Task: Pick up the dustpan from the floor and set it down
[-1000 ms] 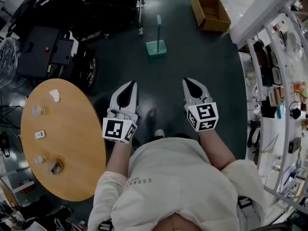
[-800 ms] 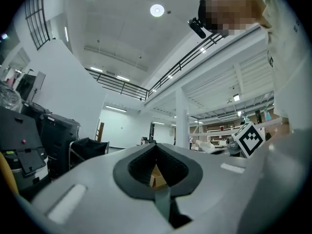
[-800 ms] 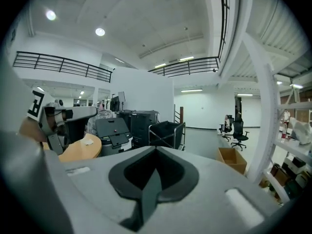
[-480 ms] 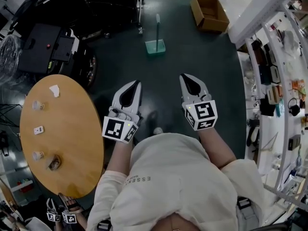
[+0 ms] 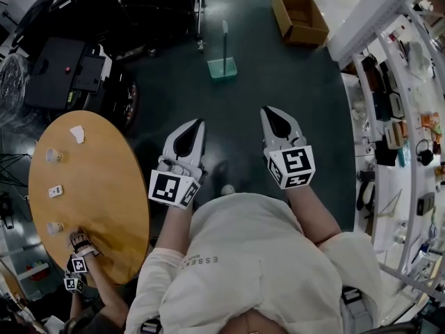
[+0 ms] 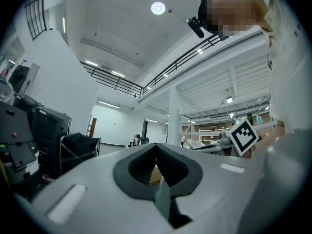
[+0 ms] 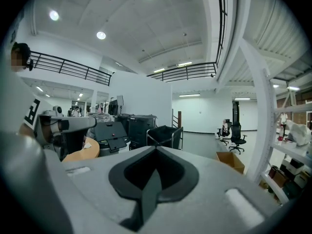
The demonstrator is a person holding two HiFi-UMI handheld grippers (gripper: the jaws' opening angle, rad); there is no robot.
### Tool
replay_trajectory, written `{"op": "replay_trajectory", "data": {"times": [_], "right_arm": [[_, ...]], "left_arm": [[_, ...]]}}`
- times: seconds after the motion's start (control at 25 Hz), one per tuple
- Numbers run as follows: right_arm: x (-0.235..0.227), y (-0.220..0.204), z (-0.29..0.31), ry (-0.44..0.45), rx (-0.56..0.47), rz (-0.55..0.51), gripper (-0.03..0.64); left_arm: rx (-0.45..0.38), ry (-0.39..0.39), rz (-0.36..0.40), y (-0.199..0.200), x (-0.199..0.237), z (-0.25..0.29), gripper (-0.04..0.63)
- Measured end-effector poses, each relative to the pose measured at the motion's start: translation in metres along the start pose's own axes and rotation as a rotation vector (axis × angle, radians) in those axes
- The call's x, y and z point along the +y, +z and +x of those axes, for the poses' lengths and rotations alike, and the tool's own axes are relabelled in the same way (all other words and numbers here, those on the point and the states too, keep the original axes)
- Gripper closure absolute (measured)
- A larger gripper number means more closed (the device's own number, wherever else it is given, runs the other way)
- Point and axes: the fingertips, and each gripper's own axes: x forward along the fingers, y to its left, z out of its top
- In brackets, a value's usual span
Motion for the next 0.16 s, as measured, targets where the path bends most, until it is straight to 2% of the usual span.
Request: {"op": "replay_trajectory", "data": {"times": [0.16], "right_arm": [[-0.0032,0.001,0.0017,-0.009,-0.006,-0.023,0.626]], "left_arm": [[0.026,0.001,0.005,-0.005,0.0005,0.0056,0.578]]}}
